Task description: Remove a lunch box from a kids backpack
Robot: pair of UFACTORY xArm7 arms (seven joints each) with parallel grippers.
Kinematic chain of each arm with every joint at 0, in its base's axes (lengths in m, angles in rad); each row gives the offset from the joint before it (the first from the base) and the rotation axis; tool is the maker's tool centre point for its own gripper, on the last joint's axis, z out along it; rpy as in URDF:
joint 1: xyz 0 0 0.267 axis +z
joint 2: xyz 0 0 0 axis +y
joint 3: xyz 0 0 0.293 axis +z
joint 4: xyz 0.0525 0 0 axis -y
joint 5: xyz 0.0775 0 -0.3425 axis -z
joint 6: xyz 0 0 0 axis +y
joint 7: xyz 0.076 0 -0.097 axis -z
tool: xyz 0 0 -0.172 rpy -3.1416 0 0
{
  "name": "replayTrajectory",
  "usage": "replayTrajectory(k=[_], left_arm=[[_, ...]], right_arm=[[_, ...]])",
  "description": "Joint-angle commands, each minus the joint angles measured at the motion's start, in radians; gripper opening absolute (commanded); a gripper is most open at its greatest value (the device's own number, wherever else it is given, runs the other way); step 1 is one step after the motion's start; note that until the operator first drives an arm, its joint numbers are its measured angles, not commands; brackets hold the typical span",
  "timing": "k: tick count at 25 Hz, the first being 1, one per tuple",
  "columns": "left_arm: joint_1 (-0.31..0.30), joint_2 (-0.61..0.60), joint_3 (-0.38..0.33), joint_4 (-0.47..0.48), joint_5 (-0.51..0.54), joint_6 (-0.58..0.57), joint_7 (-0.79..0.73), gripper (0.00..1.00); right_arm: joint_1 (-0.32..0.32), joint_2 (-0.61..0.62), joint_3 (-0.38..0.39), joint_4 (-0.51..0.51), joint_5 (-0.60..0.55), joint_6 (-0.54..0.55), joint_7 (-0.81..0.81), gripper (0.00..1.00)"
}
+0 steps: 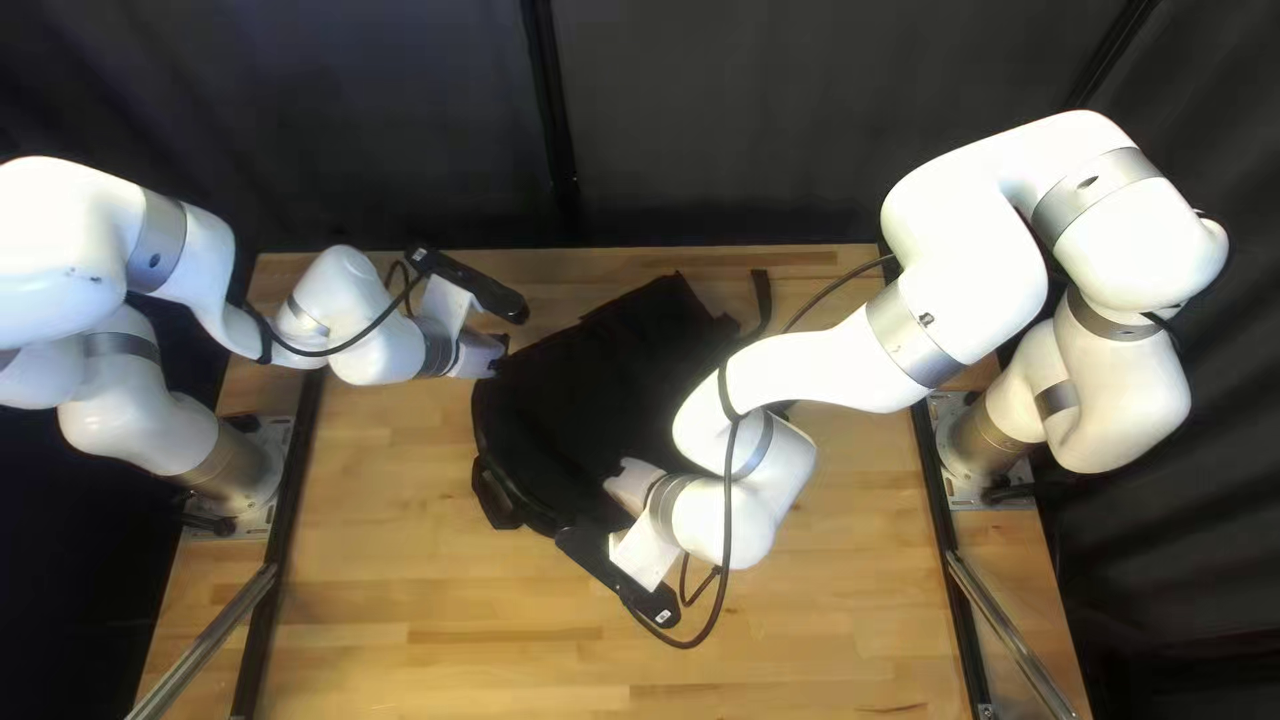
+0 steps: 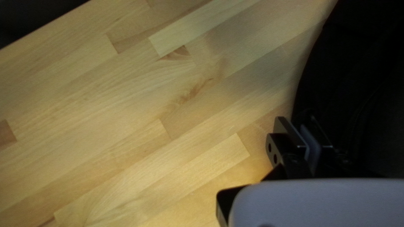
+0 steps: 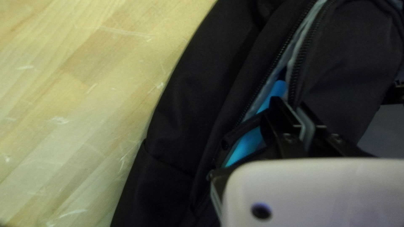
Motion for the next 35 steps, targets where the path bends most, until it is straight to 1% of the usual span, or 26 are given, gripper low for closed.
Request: replayTrajectory(k=[1,6,7,8,11,13,15,17,18,19,20,21,24,27,30,34,35], left_arm=[[0.002,0.010,0.003,0.015,0.002,-0.004,0.008,0.00],[0.001,0.008,0.002,0.026,-0.011,-0.003,0.017,0.00],[0.002,-0.003,0.003,0.016,-0.012,-0.006,0.010,0.05],[0.003,-0.019,0.004,0.000,-0.010,-0.010,0.001,1.00],[-0.010,-0.083,-0.006,-0.058,-0.037,0.004,-0.008,1.00],[-0.032,-0.133,-0.019,-0.099,-0.090,0.030,0.012,1.00],[-0.073,-0.214,-0.033,-0.153,-0.180,0.074,0.057,1.00],[-0.138,-0.321,-0.049,-0.215,-0.286,0.144,0.101,1.00],[-0.151,-0.341,-0.055,-0.225,-0.304,0.160,0.105,1.00],[-0.186,-0.389,-0.070,-0.251,-0.346,0.197,0.108,1.00],[-0.199,-0.404,-0.078,-0.259,-0.360,0.211,0.106,1.00],[-0.238,-0.443,-0.104,-0.285,-0.399,0.246,0.090,1.00],[-0.301,-0.485,-0.165,-0.325,-0.454,0.297,0.029,1.00],[-0.341,-0.495,-0.213,-0.349,-0.484,0.320,-0.030,1.00],[-0.384,-0.507,-0.242,-0.358,-0.526,0.351,-0.055,1.00],[-0.469,-0.547,-0.269,-0.351,-0.620,0.432,-0.053,1.00],[-0.478,-0.549,-0.271,-0.347,-0.631,0.443,-0.051,1.00]], right_arm=[[0.000,0.000,0.000,0.000,0.000,0.000,0.000,0.00],[0.000,0.000,0.000,0.000,0.000,0.000,0.000,0.00],[0.000,0.000,0.000,0.000,0.000,0.000,0.000,0.00],[0.000,0.000,0.000,0.000,0.000,0.000,0.000,0.00],[0.000,0.000,0.000,0.000,0.000,0.000,0.000,0.00],[0.000,0.000,0.000,0.000,0.000,0.000,0.000,0.00],[0.000,0.000,0.000,0.000,0.000,0.000,0.000,0.00],[0.000,0.000,0.000,0.000,0.000,0.000,0.000,0.00],[0.000,0.000,0.000,0.000,0.000,0.000,0.000,0.00],[0.000,0.000,0.000,0.000,0.000,0.000,0.000,0.00],[0.000,0.000,0.000,0.000,0.000,0.000,0.000,0.00],[0.000,0.000,0.000,0.000,0.000,0.000,0.000,0.00],[0.000,0.000,0.000,0.000,0.000,0.000,0.000,0.00],[0.000,0.000,0.000,0.000,0.000,0.000,0.000,0.00],[0.000,0.000,0.000,0.000,0.000,0.000,0.000,0.00],[0.000,0.000,0.000,0.000,0.000,0.000,0.000,0.00],[0.000,0.000,0.000,0.000,0.000,0.000,0.000,0.00]])
